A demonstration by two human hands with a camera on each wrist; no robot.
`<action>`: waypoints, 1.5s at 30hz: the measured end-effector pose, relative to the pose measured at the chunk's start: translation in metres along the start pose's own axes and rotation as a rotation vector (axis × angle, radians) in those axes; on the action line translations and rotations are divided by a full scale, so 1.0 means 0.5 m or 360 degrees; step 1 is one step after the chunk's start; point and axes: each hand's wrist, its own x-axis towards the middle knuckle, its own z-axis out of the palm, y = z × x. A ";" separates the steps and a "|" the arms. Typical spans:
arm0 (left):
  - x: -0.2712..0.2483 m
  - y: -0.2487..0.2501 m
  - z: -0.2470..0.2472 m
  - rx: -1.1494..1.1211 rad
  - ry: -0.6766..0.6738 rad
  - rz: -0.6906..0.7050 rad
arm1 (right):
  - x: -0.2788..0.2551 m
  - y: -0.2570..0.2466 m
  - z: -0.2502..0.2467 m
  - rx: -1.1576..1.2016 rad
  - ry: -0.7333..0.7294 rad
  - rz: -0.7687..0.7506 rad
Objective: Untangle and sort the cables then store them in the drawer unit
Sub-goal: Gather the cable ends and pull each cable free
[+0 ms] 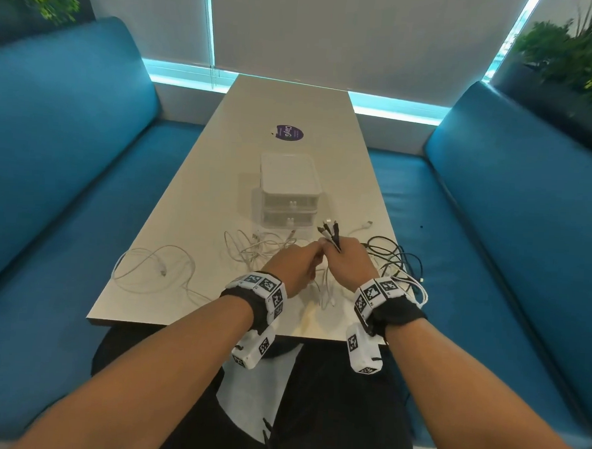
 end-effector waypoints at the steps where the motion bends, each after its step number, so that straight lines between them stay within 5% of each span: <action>1: 0.002 0.003 0.003 -0.0009 0.0021 0.0014 | 0.000 -0.004 0.001 -0.0015 -0.0004 -0.0007; 10: 0.011 -0.037 -0.023 0.0372 0.0109 0.0106 | 0.008 0.044 -0.008 -0.0508 0.0090 0.0128; 16: 0.022 -0.048 -0.031 0.0374 0.0129 0.0148 | 0.007 0.017 -0.022 -0.0098 0.0126 0.0009; 24: 0.024 -0.020 0.002 0.0346 -0.0007 0.0142 | 0.005 -0.029 -0.007 0.0352 -0.0131 -0.0111; 29: 0.023 -0.020 -0.009 0.0513 -0.0096 0.0191 | 0.010 -0.017 0.009 -0.0052 -0.0165 -0.0203; 36: 0.046 -0.070 -0.065 0.0479 0.0089 0.0211 | 0.018 0.048 -0.028 -0.0727 0.0021 -0.0135; 45: 0.067 -0.040 -0.050 0.0181 0.0231 0.0280 | 0.027 -0.005 -0.017 -0.0211 -0.0161 -0.0111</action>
